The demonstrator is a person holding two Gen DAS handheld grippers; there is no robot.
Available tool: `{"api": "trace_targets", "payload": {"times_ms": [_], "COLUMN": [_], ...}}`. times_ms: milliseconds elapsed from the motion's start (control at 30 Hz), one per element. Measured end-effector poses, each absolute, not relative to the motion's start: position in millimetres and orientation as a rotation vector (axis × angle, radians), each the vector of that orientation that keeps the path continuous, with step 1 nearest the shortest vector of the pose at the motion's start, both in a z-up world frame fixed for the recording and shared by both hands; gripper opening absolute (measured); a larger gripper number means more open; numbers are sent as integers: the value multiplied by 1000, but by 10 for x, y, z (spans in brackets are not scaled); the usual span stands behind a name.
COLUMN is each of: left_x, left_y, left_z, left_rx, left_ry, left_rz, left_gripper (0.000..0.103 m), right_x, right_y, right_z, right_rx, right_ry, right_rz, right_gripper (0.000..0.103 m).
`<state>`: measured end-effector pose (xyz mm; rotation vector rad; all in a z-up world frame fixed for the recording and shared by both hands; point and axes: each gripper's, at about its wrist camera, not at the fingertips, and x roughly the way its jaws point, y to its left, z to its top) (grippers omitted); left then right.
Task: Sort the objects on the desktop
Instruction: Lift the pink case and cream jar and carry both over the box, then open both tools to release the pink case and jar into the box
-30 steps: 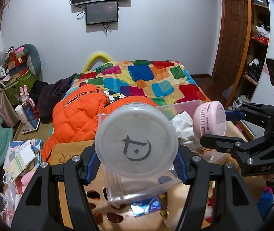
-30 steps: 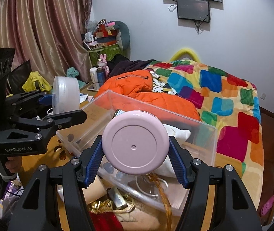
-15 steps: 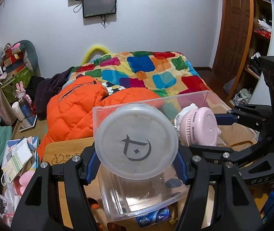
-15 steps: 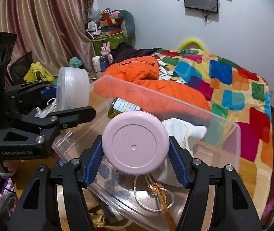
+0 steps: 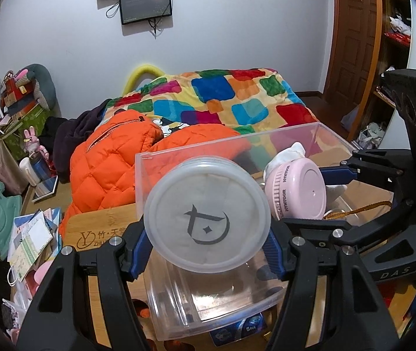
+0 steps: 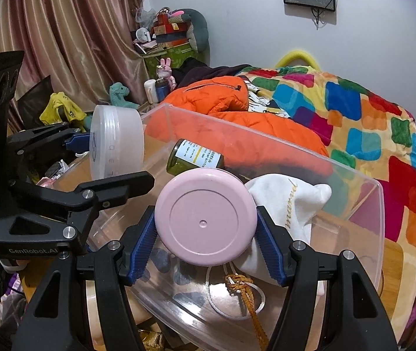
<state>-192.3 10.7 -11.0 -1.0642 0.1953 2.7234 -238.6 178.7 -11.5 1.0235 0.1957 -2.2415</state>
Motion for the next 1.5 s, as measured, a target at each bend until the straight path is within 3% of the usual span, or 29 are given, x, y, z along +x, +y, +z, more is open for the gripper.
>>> {"api": "trace_targets", "payload": {"times_ms": [367, 833, 1500], "left_x": [-1928, -1933, -1811], "left_y": [115, 101, 148], "left_z": [-159, -176, -95], "left_rx": [-1043, -1013, -1015], "left_ry": [216, 195, 194], "left_rz": [2741, 2731, 2723], "left_gripper": [64, 66, 86], "right_x": [-2439, -2440, -2260], "right_y": [1865, 1882, 1982], "right_z": [-174, -151, -37], "right_rx": [1095, 1091, 1076], "right_ry": [100, 126, 189], "right_rz": [-2253, -2280, -2321], "right_gripper": [64, 67, 72]}}
